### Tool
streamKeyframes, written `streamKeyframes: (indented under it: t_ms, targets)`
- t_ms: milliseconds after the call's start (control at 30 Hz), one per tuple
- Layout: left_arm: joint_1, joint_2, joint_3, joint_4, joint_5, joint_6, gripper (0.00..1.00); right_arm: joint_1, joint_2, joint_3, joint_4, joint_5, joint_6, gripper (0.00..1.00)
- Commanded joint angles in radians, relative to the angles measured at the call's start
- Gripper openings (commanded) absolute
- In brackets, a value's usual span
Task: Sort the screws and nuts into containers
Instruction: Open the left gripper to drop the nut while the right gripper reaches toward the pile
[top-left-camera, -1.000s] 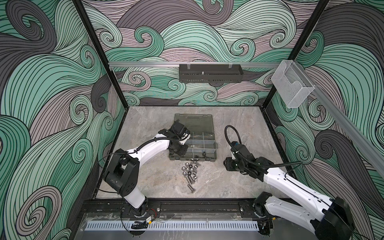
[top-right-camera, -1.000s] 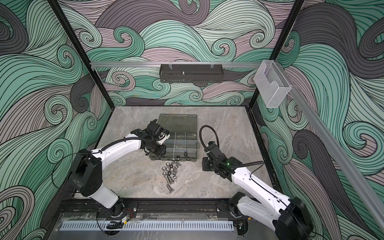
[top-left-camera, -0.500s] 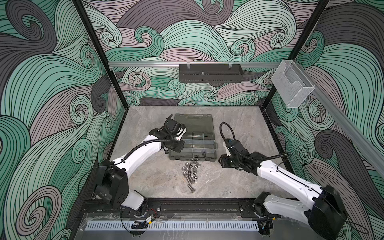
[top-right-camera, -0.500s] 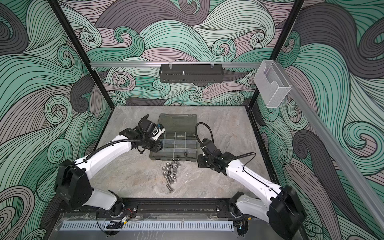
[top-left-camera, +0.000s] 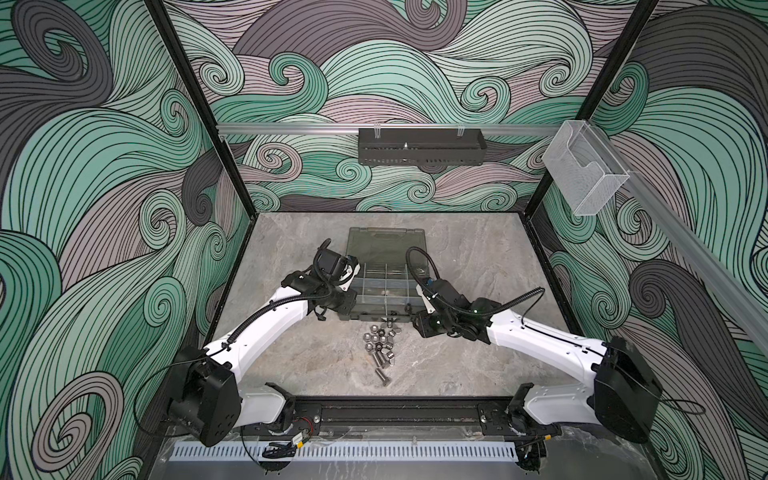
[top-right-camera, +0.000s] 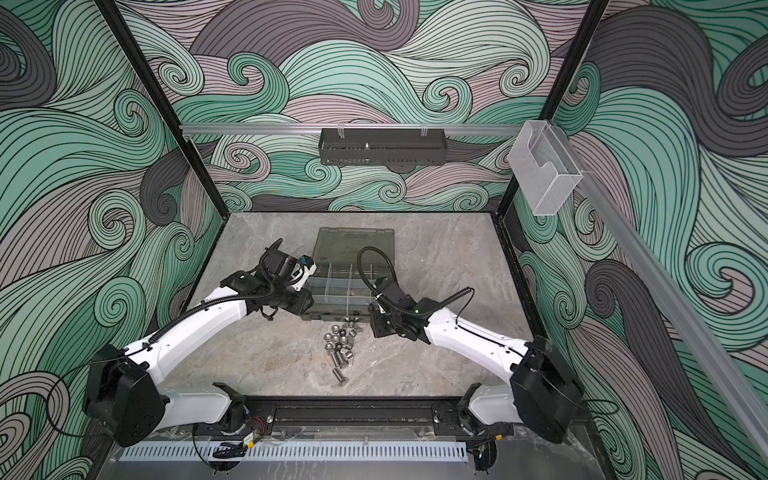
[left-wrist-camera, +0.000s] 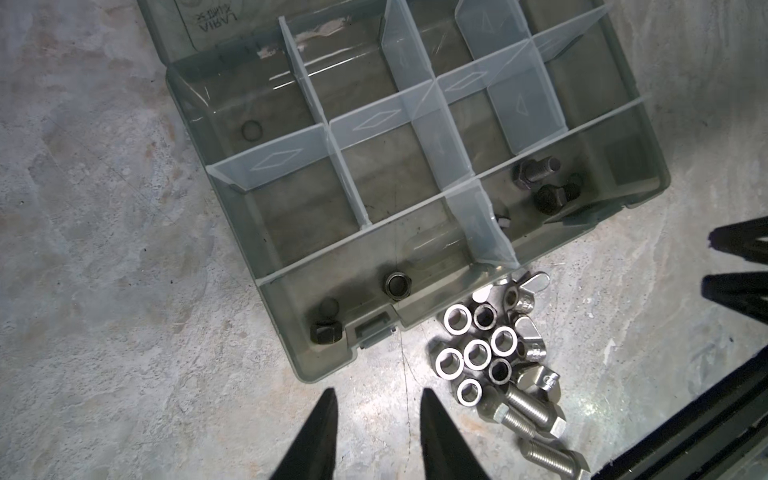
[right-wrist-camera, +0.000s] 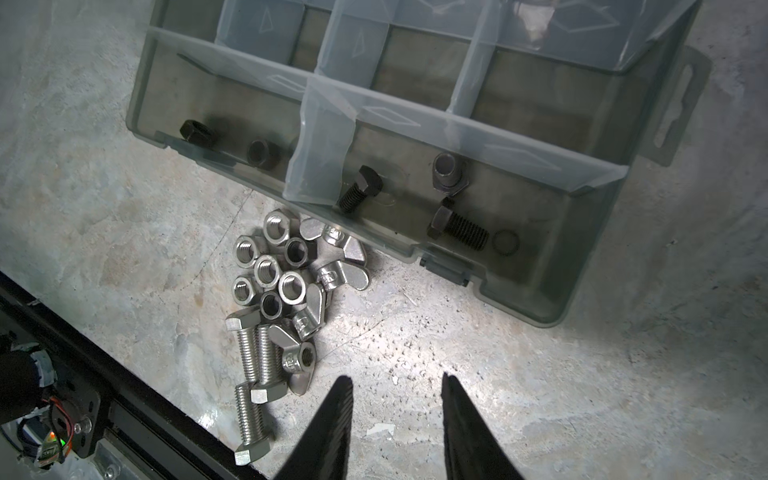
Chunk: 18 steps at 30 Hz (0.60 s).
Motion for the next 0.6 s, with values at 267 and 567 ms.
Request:
streamKeyframes:
  t_ms: [267,567]
  targets:
    - [0.039,-0.020,0.014,0.049,0.097,-0.023,0.37,0.050,0.080,0.084,0.008,0.016,0.010,0.37]
    - [0.057,-0.056,0.006,0.047,0.061,-0.022,0.37,0.082,0.170,0.148,0.011,0.013,0.000,0.37]
